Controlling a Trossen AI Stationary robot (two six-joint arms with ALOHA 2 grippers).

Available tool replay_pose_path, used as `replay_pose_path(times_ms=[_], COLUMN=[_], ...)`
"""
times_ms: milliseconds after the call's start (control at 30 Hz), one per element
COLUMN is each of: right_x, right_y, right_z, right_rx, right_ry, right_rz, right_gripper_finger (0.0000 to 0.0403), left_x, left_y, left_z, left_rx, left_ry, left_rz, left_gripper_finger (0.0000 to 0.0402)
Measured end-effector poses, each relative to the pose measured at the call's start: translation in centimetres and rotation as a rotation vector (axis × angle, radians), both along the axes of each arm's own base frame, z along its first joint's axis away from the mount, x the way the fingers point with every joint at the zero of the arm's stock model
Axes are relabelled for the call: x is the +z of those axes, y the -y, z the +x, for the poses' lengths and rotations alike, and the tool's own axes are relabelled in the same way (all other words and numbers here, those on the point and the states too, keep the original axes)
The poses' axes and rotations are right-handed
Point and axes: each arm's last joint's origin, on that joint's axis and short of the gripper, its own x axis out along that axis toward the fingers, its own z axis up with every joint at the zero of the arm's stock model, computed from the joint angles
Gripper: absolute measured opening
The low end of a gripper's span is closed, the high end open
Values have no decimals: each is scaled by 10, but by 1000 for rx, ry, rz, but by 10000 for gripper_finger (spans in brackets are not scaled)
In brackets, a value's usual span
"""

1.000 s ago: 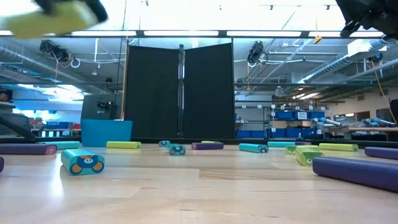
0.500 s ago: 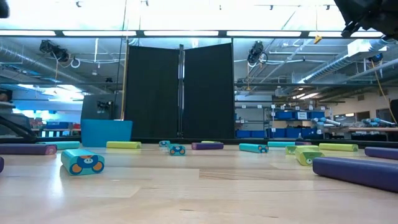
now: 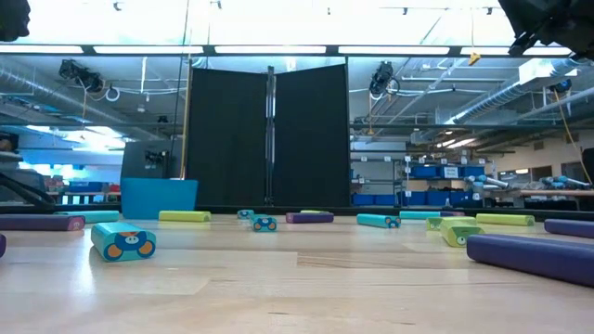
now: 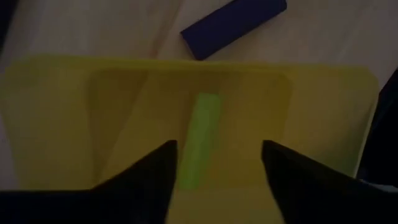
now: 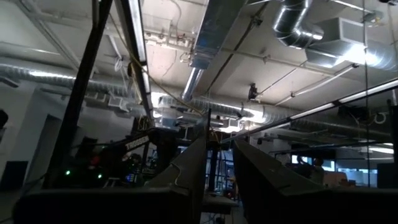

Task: Sort blocks
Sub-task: Put the green block into the yellow bin, then put the blue block into the blue bin

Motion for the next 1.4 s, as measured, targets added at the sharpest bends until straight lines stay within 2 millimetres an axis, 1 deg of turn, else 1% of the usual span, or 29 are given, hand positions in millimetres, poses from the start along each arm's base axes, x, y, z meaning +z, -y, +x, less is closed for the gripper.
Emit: replay_pose_path(times_ms=[100,167,233,333,433,533,633,700,767,833,900,1033,1100,1167,1267,1400], right_x=[-1,-1,-2,-2,0,9,23,32,42,51,62,77,82,86,81,59], right_y=[0,0,0,1,2,3,5,7,10,14,19,39,52,69,98,139], right_z=[1,1,1,4,10,16,25,32,41,49,58,74,83,90,99,97], right_rx=[7,8,7,-14,-62,-112,-186,-268,-368,-441,-487,-567,-569,-531,-449,-384], right_ry=[-10,-15,-25,-78,-178,-228,-272,-341,-435,-544,-647,-866,-961,-1027,-1102,-1201], right_rz=[12,12,12,25,45,53,74,102,135,180,234,358,410,456,511,626], right_gripper_finger=[94,94,94,93,90,90,94,98,104,112,117,129,140,153,171,193], left_x=[1,1,8,30,57,82,97,100,101,101,100,94,89,83,78,78], left_y=[0,1,2,5,2,-5,-18,-29,-38,-47,-56,-76,-83,-88,-90,-86], left_z=[0,0,1,6,9,10,10,12,13,15,20,29,31,33,33,32], left_rx=[-1,-7,-15,-42,-57,-82,-43,-5,21,67,140,271,313,330,342,351], left_ry=[4,3,17,122,301,475,628,690,705,710,717,689,671,647,635,665], left_rz=[-6,-17,-34,-49,19,163,396,571,707,793,838,877,883,890,886,877], left_gripper_finger=[301,316,322,320,309,296,284,276,269,262,257,250,249,249,248,248])
